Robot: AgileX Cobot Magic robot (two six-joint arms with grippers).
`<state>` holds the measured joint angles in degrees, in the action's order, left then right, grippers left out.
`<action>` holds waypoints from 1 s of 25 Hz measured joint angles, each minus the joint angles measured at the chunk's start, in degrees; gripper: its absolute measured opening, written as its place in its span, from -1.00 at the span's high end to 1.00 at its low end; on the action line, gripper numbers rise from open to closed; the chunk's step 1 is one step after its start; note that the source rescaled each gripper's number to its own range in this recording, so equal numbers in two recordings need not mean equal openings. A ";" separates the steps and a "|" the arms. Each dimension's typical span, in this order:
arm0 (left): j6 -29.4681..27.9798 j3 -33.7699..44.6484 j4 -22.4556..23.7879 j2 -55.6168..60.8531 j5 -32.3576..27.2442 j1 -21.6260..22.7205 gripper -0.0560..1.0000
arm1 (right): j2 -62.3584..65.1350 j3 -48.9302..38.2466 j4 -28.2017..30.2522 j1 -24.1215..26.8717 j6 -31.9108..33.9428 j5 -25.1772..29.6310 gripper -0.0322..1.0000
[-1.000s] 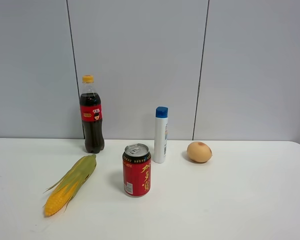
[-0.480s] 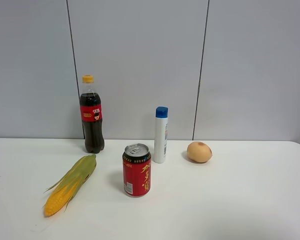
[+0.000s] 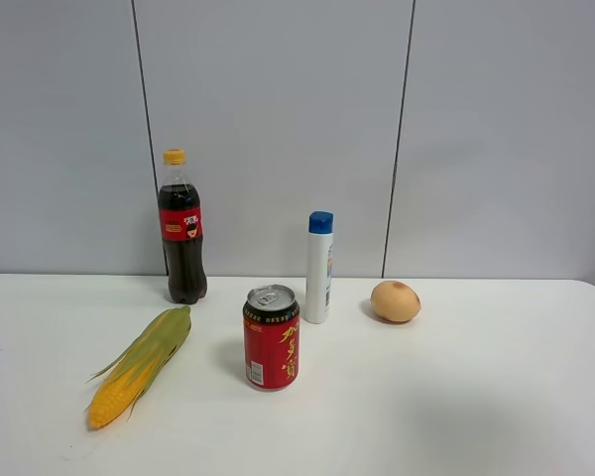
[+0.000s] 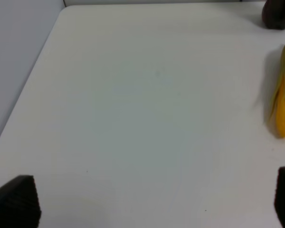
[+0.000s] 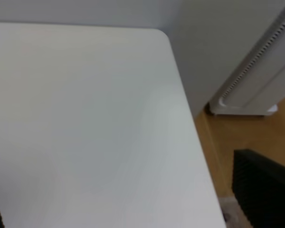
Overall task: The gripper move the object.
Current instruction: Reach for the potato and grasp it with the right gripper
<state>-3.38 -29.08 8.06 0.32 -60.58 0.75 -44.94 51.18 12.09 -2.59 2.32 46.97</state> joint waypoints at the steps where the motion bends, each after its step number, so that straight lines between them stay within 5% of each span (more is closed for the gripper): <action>1: 0.00 0.00 0.00 0.00 0.00 0.00 -1.00 | -1.78 0.00 -0.32 0.00 0.00 -1.63 -0.95; 25: 0.00 0.00 0.00 0.00 0.00 0.00 -1.00 | -45.69 0.83 -0.48 -6.17 0.18 -38.88 -0.87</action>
<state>-3.38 -29.08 8.06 0.32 -60.58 0.75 -90.63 52.00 11.61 -8.76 2.50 8.09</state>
